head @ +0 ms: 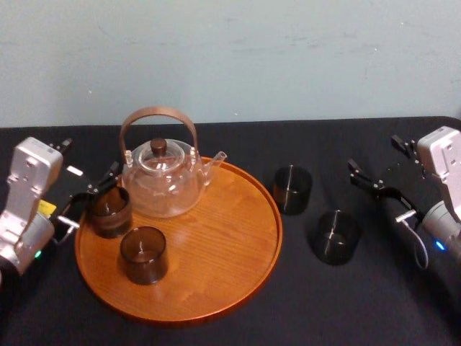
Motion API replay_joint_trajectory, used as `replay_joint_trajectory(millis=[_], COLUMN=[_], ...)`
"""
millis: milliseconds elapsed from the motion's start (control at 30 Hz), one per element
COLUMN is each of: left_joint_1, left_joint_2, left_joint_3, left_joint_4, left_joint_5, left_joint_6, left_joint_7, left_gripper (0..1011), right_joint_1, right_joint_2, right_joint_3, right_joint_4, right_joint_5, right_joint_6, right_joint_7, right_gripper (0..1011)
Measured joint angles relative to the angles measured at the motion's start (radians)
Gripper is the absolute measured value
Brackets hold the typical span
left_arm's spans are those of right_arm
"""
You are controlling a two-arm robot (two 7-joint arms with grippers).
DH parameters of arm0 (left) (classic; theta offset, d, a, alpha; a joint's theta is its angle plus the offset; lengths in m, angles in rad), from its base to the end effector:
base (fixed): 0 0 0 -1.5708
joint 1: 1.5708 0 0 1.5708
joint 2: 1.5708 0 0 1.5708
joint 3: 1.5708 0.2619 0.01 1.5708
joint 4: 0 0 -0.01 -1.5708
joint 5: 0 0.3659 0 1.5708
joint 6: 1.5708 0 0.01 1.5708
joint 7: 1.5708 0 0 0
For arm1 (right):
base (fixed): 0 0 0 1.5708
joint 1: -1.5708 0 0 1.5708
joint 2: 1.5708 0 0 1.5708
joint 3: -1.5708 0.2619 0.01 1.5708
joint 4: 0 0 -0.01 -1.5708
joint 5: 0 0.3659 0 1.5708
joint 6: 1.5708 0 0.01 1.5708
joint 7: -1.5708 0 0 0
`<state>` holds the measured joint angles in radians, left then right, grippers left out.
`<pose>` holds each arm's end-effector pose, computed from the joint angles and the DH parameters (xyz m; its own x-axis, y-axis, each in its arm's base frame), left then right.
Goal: Pick up the glass from the table and place it on the tray.
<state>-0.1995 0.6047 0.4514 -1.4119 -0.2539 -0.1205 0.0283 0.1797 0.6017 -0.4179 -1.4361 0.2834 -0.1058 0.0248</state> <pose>0.4075 0.0516 -0.2906 0.2923 0.8803 0.3738 -0.9553 0.2873 0.0704 0.4059 -0.0545 -0.2843 0.3237 -0.8852 0.3340 0.9456 0.3153 -0.0806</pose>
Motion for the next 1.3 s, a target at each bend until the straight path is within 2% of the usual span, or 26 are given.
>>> replay_joint_trajectory(millis=[400,767,1067,1300], left_joint_1=[0.000,0.000,0.000,0.000], left_joint_2=[0.000,0.000,0.000,0.000], left_joint_3=[0.000,0.000,0.000,0.000], left_joint_4=[0.000,0.000,0.000,0.000], left_joint_5=[0.000,0.000,0.000,0.000], left_joint_6=[0.000,0.000,0.000,0.000], left_joint_7=[0.000,0.000,0.000,0.000], left_gripper=[1001,1001,1001,1001], right_joint_1=[-0.047,-0.151,-0.249,-0.299], right_joint_2=[0.016,0.073,0.131,0.169], right_joint_3=[0.059,0.126,0.183,0.209], right_joint_4=[-0.072,-0.178,-0.253,-0.282], right_joint_5=[0.066,0.119,0.145,0.151], right_joint_6=[0.069,0.130,0.140,0.141], right_joint_7=[0.056,0.106,0.163,0.220], right_gripper=[1002,1002,1002,1002])
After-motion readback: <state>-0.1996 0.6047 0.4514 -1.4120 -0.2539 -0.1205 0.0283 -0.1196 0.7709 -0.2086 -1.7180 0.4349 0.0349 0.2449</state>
